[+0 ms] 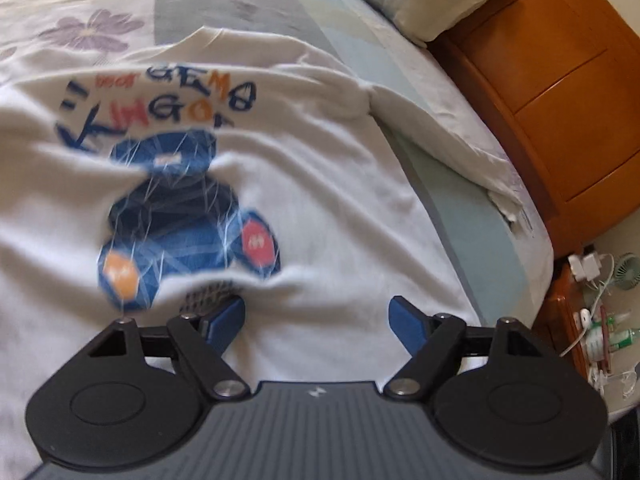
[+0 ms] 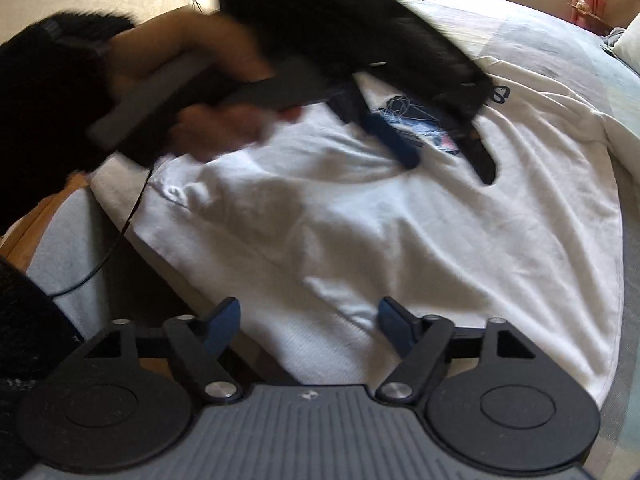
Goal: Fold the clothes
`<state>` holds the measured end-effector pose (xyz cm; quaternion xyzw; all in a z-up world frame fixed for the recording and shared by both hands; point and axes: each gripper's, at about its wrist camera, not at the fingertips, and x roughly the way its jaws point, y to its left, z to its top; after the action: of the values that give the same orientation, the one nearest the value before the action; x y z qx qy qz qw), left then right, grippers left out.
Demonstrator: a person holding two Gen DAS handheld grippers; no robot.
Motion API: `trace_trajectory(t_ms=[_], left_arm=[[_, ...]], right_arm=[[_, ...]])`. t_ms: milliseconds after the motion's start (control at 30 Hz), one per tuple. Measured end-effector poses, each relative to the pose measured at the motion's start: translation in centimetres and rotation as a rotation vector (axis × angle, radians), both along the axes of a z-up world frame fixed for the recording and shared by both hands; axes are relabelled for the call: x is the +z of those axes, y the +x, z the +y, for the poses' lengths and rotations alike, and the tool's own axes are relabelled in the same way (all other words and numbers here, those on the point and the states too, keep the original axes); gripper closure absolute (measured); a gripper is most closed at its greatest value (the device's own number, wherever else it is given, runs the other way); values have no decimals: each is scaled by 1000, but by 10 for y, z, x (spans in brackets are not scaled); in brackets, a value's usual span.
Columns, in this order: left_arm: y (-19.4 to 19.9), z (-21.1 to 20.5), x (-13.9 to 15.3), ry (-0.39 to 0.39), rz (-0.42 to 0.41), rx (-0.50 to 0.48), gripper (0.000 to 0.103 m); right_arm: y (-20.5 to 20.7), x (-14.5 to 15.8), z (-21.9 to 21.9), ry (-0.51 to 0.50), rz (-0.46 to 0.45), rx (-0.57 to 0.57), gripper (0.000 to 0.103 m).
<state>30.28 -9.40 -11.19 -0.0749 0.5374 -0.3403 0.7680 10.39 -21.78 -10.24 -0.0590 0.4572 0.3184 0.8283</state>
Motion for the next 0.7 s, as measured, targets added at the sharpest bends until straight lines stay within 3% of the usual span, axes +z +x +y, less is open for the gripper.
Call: trace_trajectory(t_ms=[200,267,467,567,700], left_arm=[[-5,4,20,63,-56,-6,23],[-14,16,34,50,-80,-4,23],[-55,53,58,8,-48,-9,17],[-69,59,48,-38,21,-16,17],[-69,65,11,-48,114,33,18]], right_arm=[[13,21,-3,62,-50,-3,20],[22,26,-1,95,-56,1,20],[46,14,13,141,-7,18,20],[49,-4,16,120,33,13,20],[40,-9,14,140,6,0,14]])
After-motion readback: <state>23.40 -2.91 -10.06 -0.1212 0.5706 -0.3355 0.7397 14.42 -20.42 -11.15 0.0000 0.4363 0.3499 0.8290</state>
